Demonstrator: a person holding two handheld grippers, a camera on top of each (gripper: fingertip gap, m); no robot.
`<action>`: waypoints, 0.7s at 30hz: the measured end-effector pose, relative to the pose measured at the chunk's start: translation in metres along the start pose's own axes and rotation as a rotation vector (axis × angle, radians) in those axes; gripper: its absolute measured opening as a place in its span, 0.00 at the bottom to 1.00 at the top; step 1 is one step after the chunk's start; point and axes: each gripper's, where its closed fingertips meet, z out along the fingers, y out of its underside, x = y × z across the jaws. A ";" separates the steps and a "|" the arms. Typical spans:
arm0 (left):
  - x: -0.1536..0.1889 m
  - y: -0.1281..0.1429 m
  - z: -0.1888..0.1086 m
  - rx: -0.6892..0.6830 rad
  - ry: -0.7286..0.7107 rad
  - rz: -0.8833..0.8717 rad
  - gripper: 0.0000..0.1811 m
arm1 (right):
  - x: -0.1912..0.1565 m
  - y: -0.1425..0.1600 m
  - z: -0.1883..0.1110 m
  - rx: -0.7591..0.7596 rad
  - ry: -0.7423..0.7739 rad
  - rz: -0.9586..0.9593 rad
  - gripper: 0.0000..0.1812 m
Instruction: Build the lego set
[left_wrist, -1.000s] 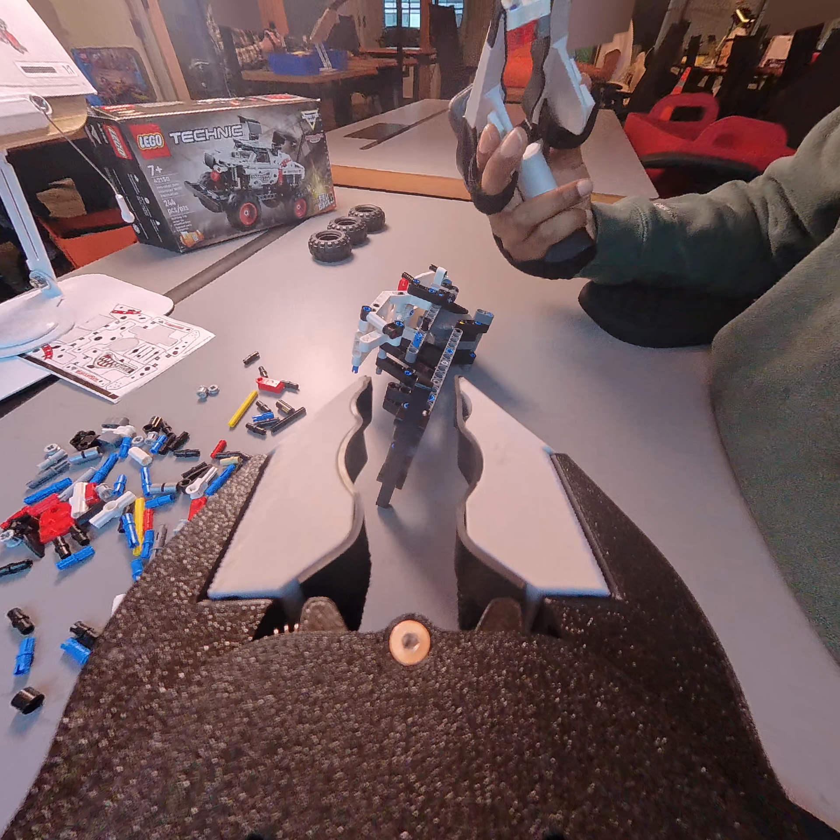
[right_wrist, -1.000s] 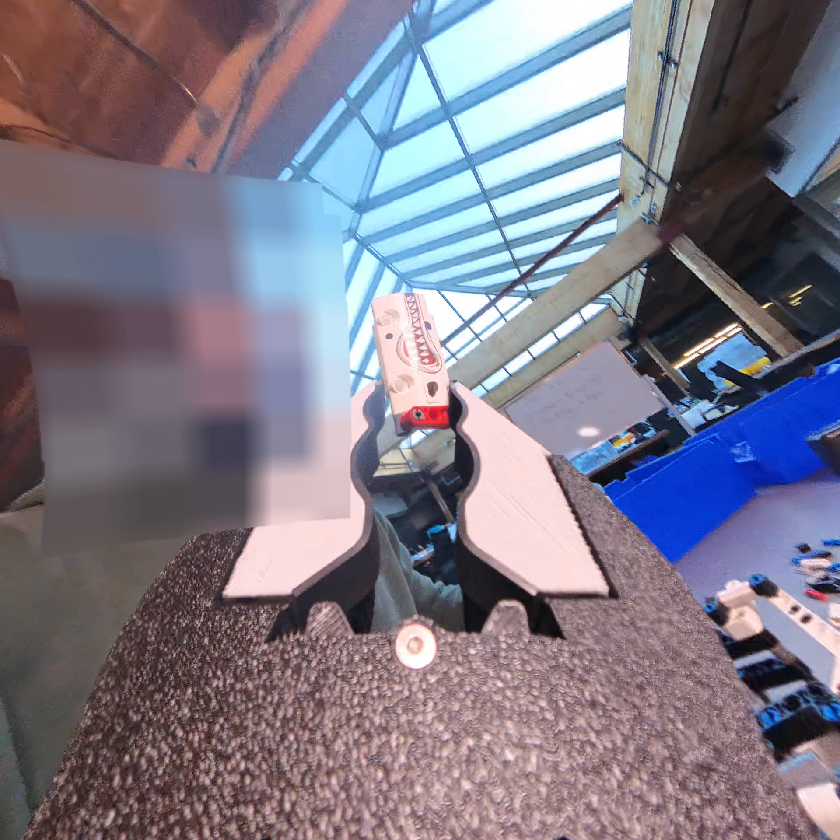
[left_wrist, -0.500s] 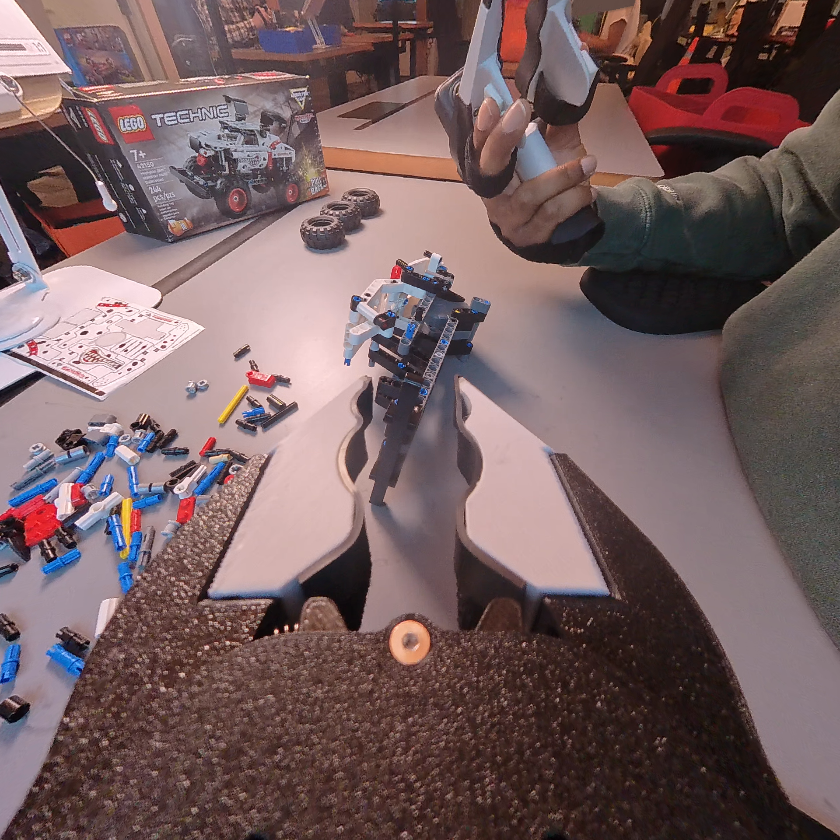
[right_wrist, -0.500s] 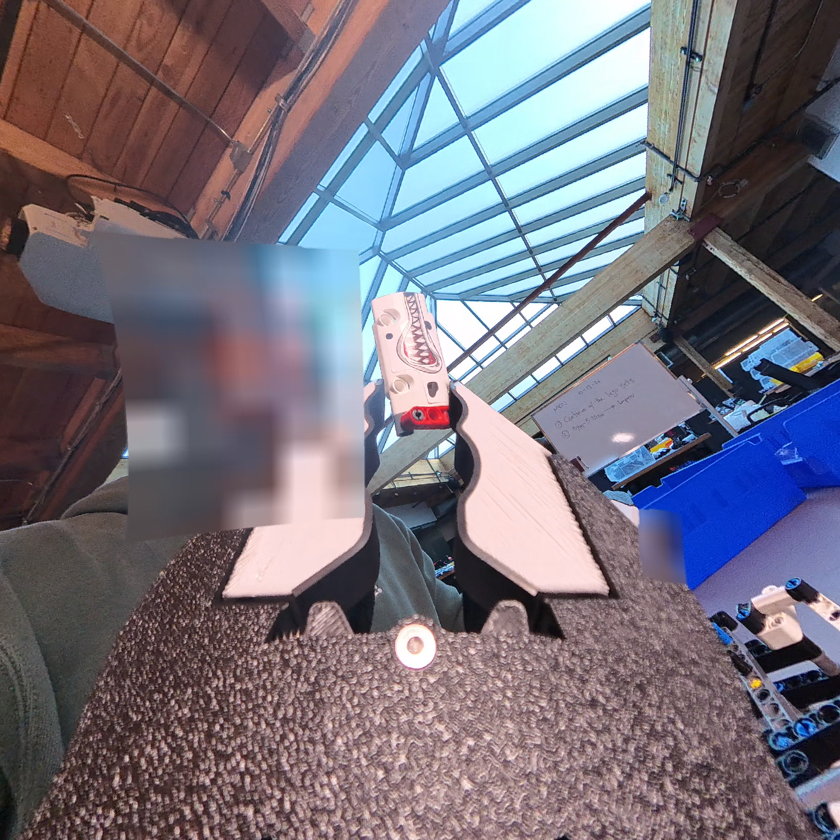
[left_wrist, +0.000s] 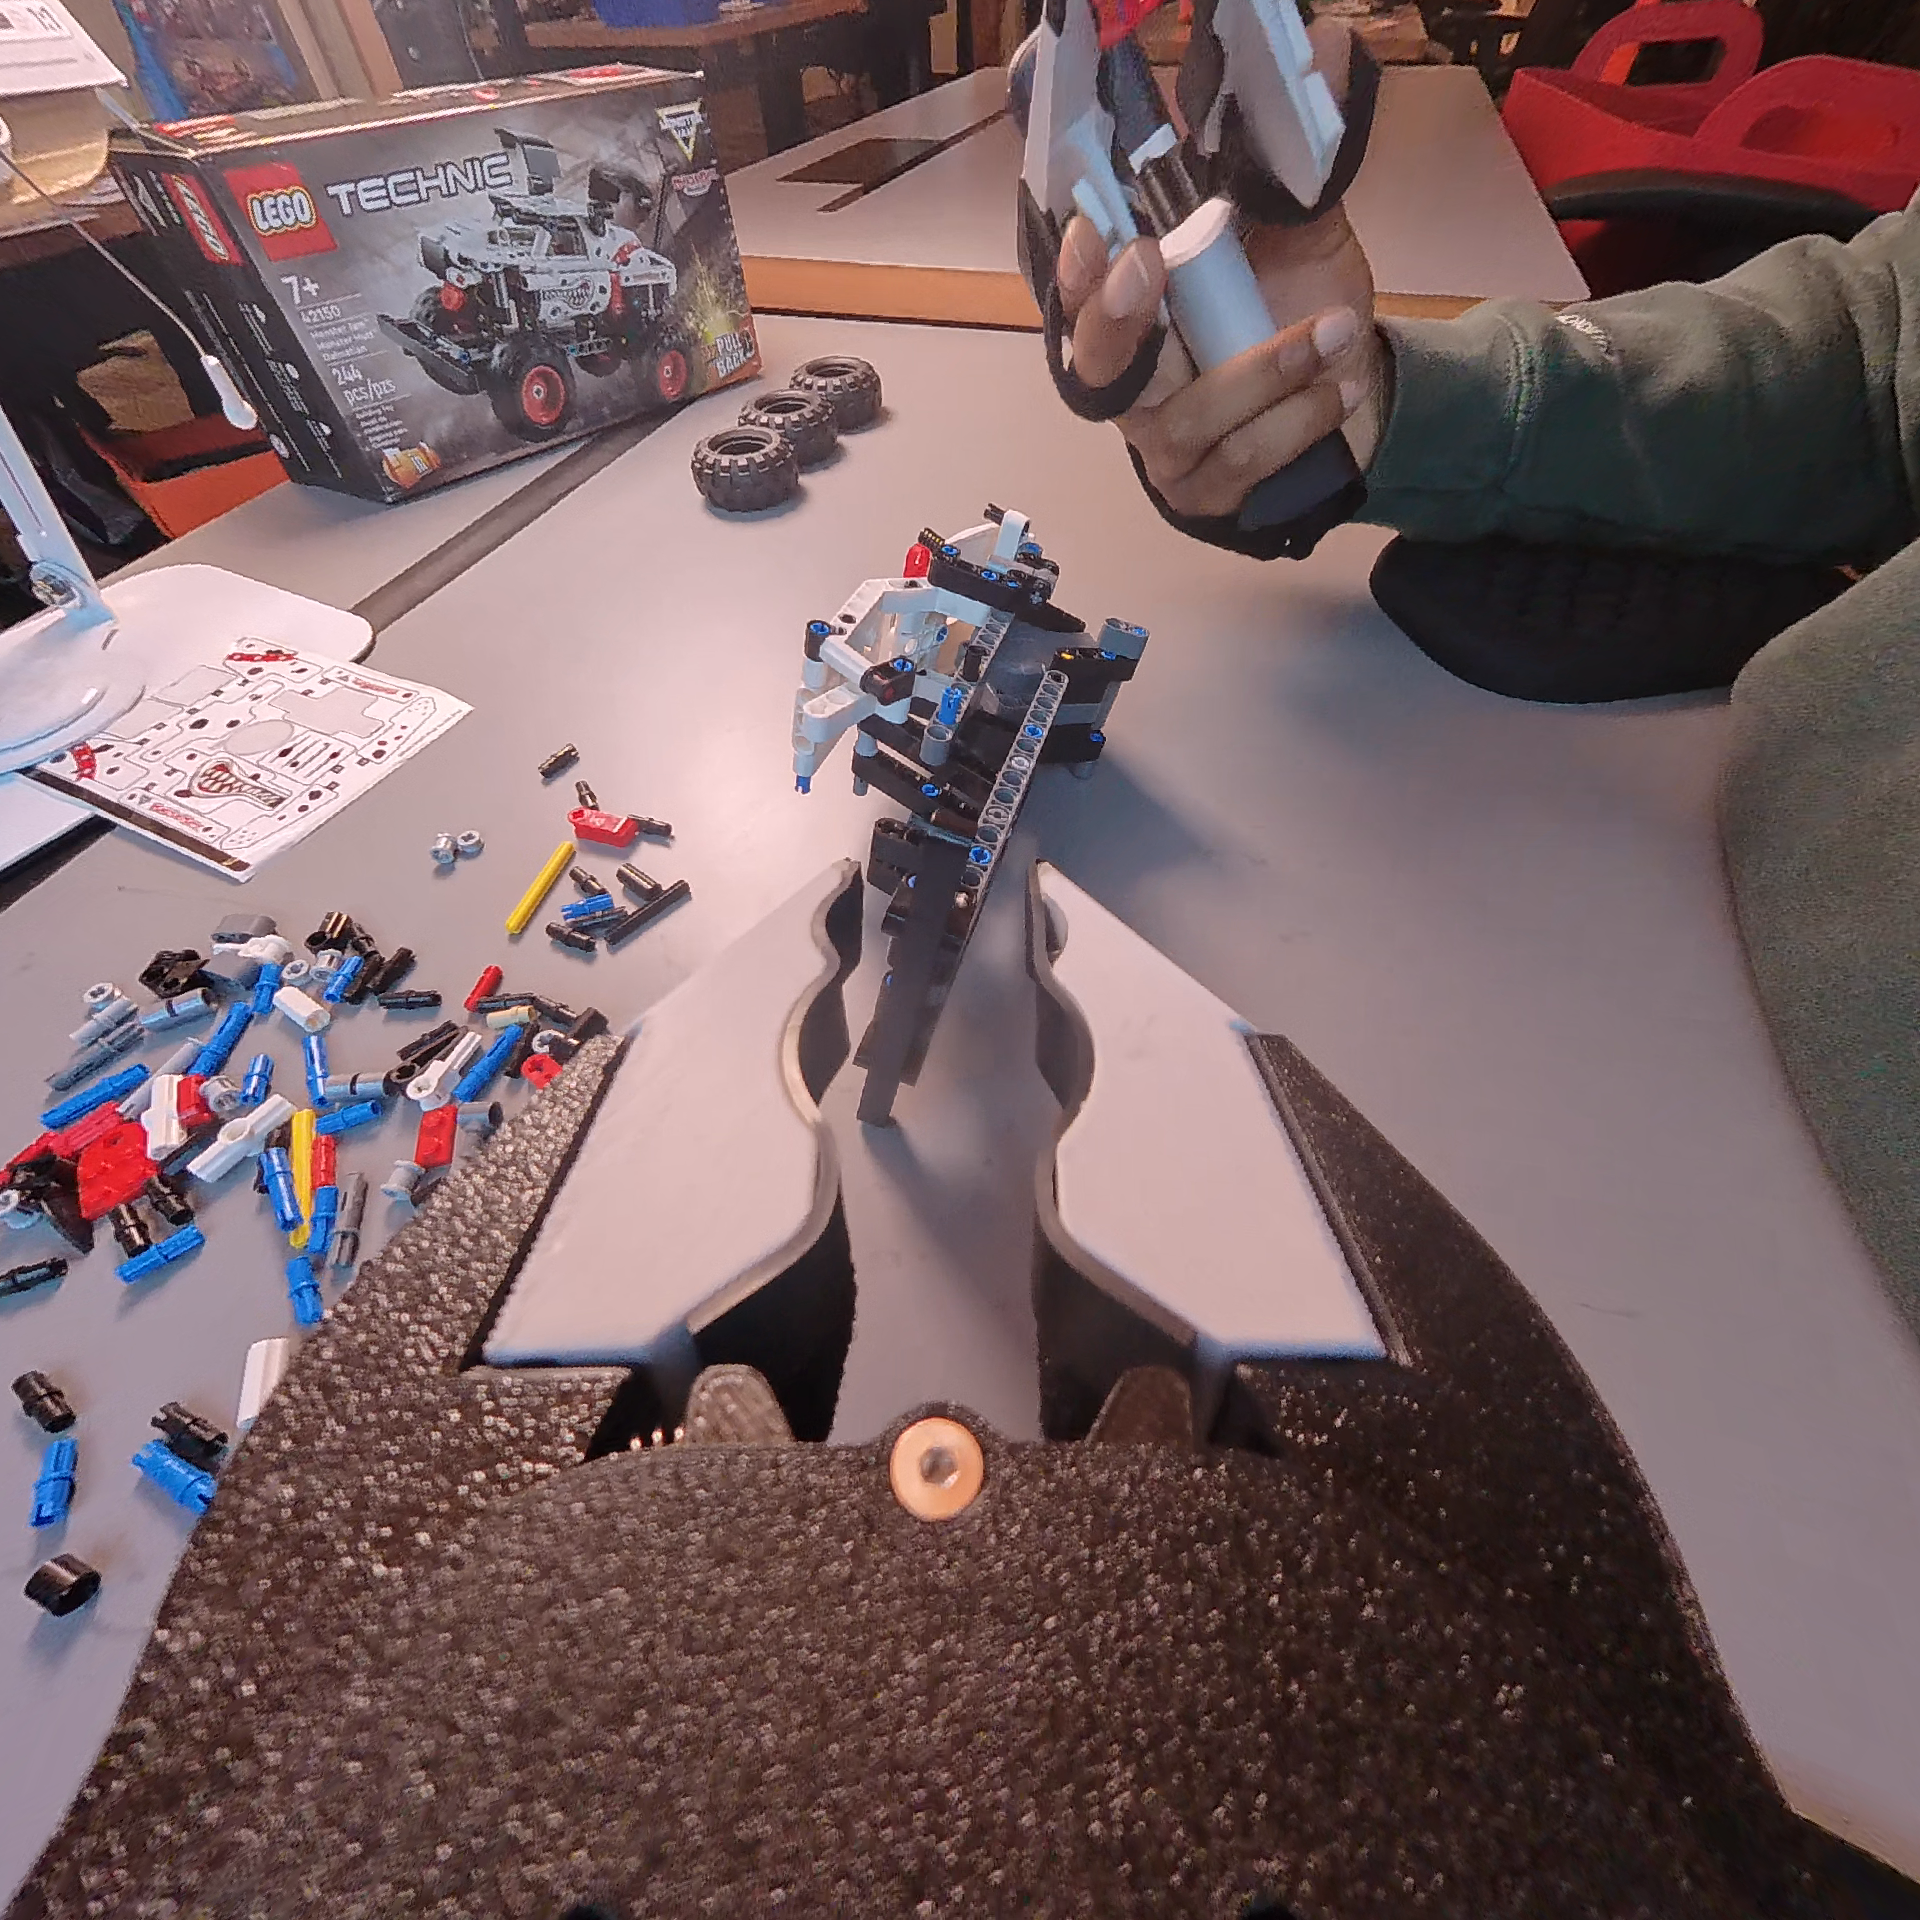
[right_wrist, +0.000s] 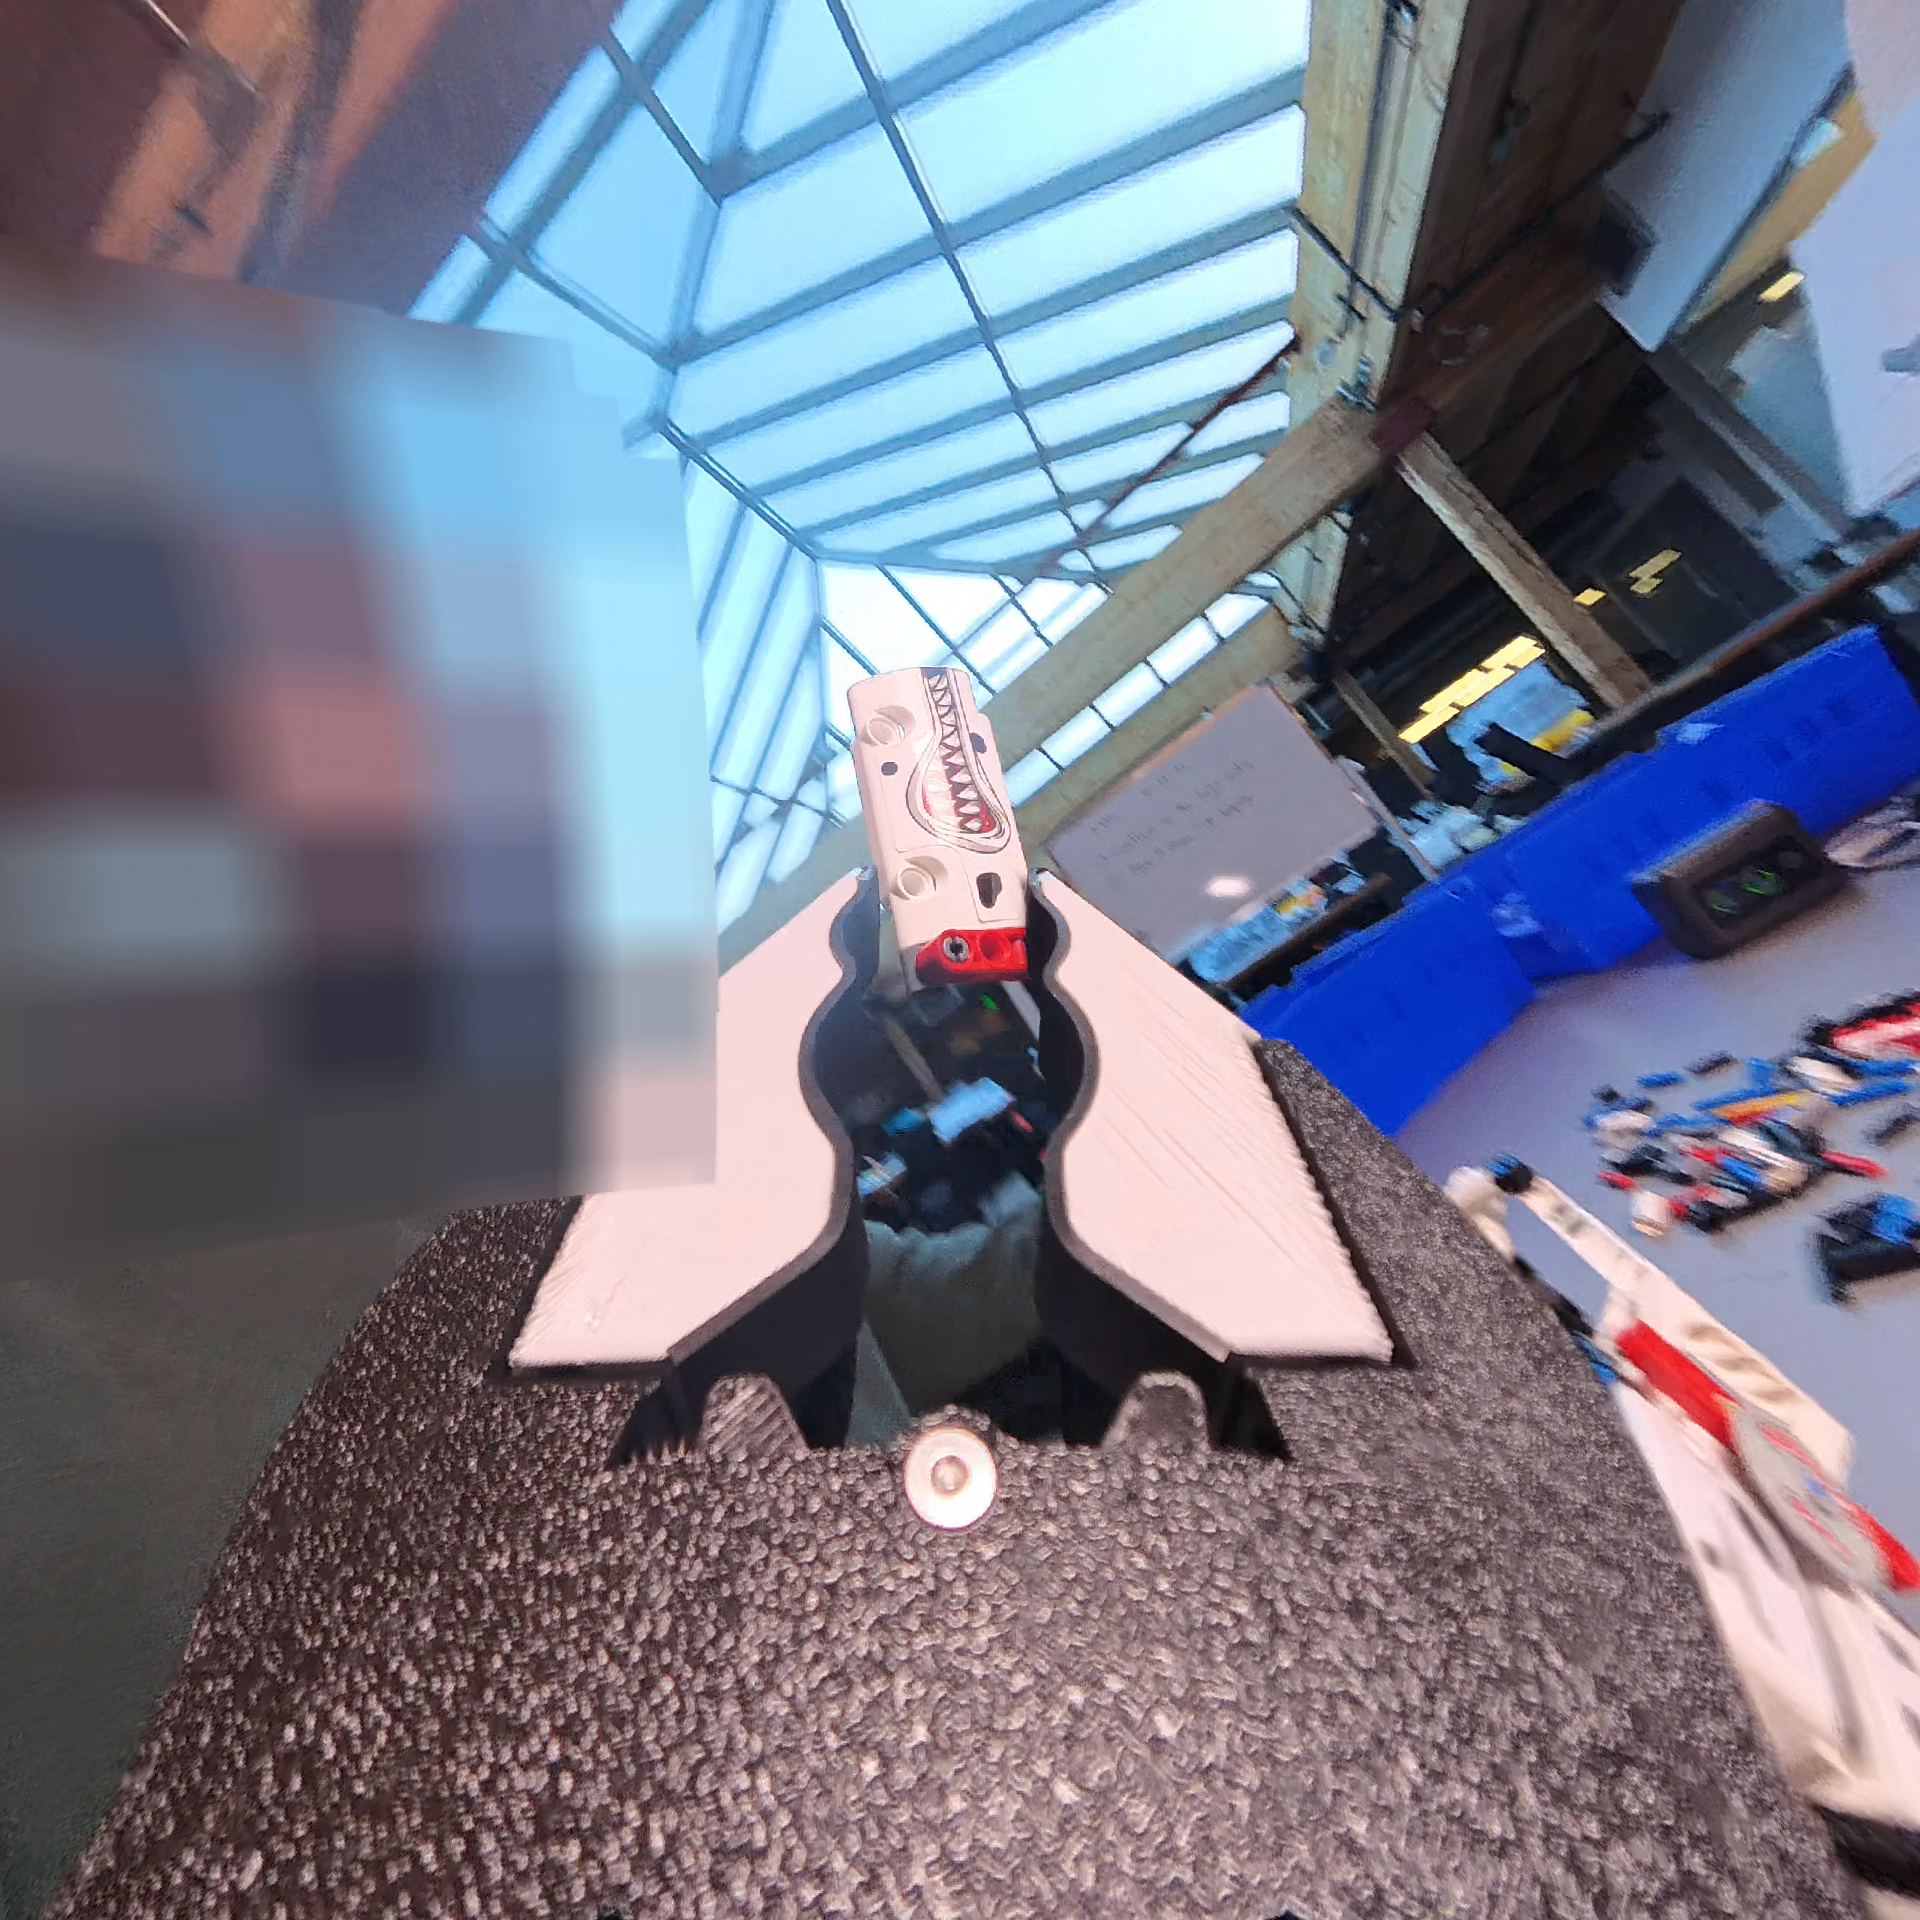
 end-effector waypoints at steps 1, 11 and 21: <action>0.000 0.000 0.000 0.000 -0.001 0.001 0.17 | 0.005 0.004 -0.001 -0.040 0.043 -0.045 0.15; 0.000 0.010 0.006 -0.035 0.001 0.001 0.16 | 0.058 0.040 -0.028 -0.534 0.499 -0.631 0.15; 0.001 0.008 0.009 -0.010 0.015 -0.026 0.18 | 0.081 0.084 -0.035 -0.896 0.575 -1.003 0.15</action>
